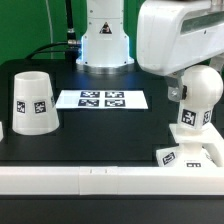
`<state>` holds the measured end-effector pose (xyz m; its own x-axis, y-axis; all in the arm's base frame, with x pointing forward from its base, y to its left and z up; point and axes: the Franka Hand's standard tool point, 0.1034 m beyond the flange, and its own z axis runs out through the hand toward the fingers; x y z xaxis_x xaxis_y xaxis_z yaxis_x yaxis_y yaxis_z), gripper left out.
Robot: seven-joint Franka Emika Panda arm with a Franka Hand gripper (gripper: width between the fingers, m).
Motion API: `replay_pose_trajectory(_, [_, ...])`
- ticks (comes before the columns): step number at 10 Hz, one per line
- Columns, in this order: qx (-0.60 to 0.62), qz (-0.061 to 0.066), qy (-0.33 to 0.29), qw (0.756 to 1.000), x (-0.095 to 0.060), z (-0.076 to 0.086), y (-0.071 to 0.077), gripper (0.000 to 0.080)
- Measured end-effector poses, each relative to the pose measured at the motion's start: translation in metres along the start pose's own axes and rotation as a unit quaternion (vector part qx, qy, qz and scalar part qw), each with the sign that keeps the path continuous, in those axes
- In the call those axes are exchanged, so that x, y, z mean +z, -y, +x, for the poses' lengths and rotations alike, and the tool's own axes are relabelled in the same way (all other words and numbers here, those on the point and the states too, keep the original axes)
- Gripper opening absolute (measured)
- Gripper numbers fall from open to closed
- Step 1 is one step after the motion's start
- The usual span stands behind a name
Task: Assemble lamp
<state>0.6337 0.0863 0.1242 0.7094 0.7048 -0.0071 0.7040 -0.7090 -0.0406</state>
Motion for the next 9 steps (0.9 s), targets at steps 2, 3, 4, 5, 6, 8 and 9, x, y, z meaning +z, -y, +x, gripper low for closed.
replay_pose_trajectory(2, [-0.046, -0.004, 0.002, 0.999, 0.0001, 0.0002, 0.0000, 0.0699])
replay_pose_trajectory(3, [-0.056, -0.004, 0.004, 0.998, 0.0008, -0.0002, 0.0002, 0.0699])
replay_pose_trajectory(4, [-0.065, -0.004, 0.004, 0.998, 0.0012, -0.0006, -0.0001, 0.0699])
replay_pose_trajectory(5, [-0.063, -0.004, 0.004, 0.998, 0.0011, -0.0006, -0.0003, 0.0575])
replay_pose_trajectory(6, [-0.063, -0.004, 0.004, 0.998, 0.0011, -0.0006, -0.0003, 0.0574])
replay_pose_trajectory(8, [-0.059, -0.004, 0.004, 0.998, 0.0011, -0.0007, -0.0004, 0.0575])
replay_pose_trajectory(9, [-0.057, -0.004, 0.004, 0.998, 0.0011, -0.0006, -0.0003, 0.0575])
